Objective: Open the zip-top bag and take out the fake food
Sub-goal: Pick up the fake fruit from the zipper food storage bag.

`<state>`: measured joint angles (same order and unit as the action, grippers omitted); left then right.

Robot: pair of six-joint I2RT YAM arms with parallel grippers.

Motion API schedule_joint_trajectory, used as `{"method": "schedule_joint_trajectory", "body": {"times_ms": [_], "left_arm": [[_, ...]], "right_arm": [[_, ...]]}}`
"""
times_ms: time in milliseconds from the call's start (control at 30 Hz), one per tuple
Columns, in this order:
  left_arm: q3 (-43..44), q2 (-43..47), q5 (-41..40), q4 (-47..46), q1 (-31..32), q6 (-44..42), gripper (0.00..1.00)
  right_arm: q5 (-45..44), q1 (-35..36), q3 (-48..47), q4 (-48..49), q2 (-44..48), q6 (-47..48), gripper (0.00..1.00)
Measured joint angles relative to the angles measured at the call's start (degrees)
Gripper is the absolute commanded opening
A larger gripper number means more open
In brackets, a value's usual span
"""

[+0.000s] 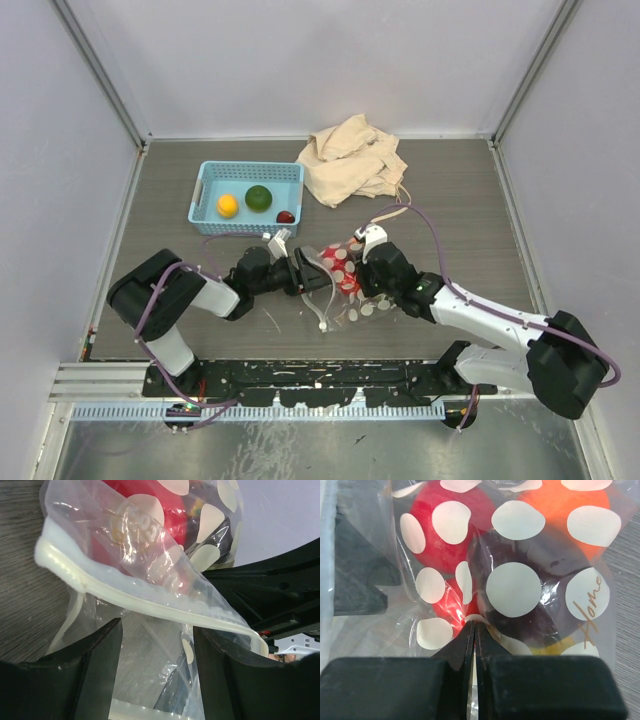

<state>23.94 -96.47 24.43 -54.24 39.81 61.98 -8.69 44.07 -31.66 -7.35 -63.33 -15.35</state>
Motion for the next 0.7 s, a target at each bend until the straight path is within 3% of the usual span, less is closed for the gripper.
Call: {"method": "schedule_joint_trajectory", "body": {"times_ms": [700], "left_arm": [[0.72, -3.5, 0.0, -0.39, 0.0, 0.15, 0.56]], "right_arm": [[-4.98, 4.39, -5.99, 2.93, -11.56, 2.62, 0.1]]}}
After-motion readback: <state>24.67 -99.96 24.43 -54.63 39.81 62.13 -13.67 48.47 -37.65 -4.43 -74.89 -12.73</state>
